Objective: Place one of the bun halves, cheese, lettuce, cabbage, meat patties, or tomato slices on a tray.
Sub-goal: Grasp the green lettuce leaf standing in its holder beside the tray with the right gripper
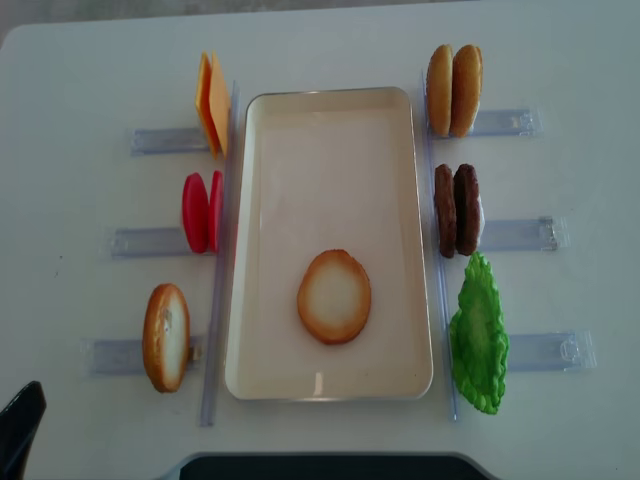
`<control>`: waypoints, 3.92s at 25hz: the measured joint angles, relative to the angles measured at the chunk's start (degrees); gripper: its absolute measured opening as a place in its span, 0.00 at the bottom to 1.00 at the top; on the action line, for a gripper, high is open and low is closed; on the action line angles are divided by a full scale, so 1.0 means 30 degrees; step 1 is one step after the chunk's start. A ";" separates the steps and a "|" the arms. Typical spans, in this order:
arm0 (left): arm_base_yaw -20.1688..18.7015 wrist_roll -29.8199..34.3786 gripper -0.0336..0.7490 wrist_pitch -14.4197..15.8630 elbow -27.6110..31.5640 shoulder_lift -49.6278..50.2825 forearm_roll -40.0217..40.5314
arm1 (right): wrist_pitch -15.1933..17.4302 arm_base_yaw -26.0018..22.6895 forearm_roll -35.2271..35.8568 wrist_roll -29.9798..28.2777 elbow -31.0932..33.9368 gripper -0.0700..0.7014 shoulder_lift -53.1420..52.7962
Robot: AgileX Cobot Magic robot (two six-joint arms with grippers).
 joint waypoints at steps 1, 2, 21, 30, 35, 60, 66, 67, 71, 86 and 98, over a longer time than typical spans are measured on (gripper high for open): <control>0.0000 0.0000 0.57 0.0000 0.0000 0.0000 0.0000 | 0.0000 0.0000 0.0000 0.0000 0.0000 0.85 0.0000; 0.0000 0.0000 0.57 0.0000 0.0000 0.0000 0.0000 | 0.0000 0.0000 0.0000 0.0000 0.0000 0.85 0.0000; 0.0000 0.0000 0.56 0.0000 0.0000 0.0000 0.0000 | 0.0000 0.0000 0.0000 0.0000 0.0000 0.85 0.0000; 0.0000 0.0000 0.56 0.0000 0.0000 0.0000 0.0000 | 0.0177 0.0000 0.0000 0.0000 -0.0252 0.85 0.1567; 0.0000 0.0000 0.56 0.0000 0.0000 0.0000 0.0000 | 0.0818 0.0000 0.0000 0.0208 -0.1942 0.85 0.5671; 0.0000 0.0000 0.56 -0.0022 0.0000 0.0000 0.0000 | 0.1638 0.0047 0.3036 0.1157 -0.6887 0.85 1.6440; 0.0000 0.0000 0.56 -0.0022 0.0000 0.0000 0.0000 | 0.1638 0.2327 0.3952 0.2081 -0.6887 0.85 1.6440; 0.0000 0.0000 0.56 -0.0022 0.0000 0.0000 0.0000 | 0.1638 0.3006 0.3968 0.2540 -0.6887 0.85 1.6440; 0.0000 0.0000 0.56 -0.0022 0.0000 0.0000 0.0000 | 0.1676 0.5744 0.3924 0.4678 -0.6887 0.85 1.6854; 0.0000 0.0000 0.56 -0.0022 0.0000 0.0000 0.0000 | 0.1486 1.2929 0.1524 1.0078 -0.6887 0.85 2.0701; 0.0000 0.0000 0.55 -0.0022 0.0000 0.0000 0.0000 | -0.0342 1.4101 0.1496 1.0505 -0.6887 0.85 2.2009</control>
